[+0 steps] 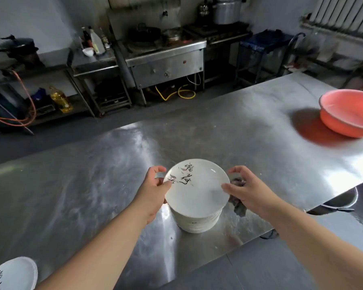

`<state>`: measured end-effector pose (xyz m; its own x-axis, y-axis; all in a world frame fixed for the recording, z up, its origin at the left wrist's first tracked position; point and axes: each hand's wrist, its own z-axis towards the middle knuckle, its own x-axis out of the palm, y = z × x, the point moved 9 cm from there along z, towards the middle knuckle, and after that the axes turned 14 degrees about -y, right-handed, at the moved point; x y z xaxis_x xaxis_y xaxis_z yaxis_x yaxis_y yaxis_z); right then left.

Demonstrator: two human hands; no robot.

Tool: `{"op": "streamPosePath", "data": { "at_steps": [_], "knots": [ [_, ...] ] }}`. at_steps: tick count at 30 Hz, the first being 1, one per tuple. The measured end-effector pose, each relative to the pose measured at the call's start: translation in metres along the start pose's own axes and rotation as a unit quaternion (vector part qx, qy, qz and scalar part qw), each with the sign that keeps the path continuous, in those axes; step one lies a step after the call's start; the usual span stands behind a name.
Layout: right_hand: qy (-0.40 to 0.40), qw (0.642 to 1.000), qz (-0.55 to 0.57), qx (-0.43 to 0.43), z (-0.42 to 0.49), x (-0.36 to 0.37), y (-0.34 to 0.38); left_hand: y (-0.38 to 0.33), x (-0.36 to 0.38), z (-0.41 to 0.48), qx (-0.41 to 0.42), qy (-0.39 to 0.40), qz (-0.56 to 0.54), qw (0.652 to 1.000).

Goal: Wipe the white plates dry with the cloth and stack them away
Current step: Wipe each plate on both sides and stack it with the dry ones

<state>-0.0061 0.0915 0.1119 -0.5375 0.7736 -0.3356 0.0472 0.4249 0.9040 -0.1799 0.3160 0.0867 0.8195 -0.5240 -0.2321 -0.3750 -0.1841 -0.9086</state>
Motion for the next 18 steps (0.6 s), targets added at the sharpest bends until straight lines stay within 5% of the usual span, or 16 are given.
{"op": "streamPosePath", "data": {
  "at_steps": [11,18],
  "knots": [
    [-0.039,0.985,-0.169,0.022,0.033,0.018,-0.031,0.003,0.01,0.029,0.105,-0.099,0.282,0.949],
    [-0.05,0.951,-0.303,-0.028,0.042,0.023,-0.031,0.012,0.011,0.031,0.145,-0.098,0.302,0.937]
  ]
}}
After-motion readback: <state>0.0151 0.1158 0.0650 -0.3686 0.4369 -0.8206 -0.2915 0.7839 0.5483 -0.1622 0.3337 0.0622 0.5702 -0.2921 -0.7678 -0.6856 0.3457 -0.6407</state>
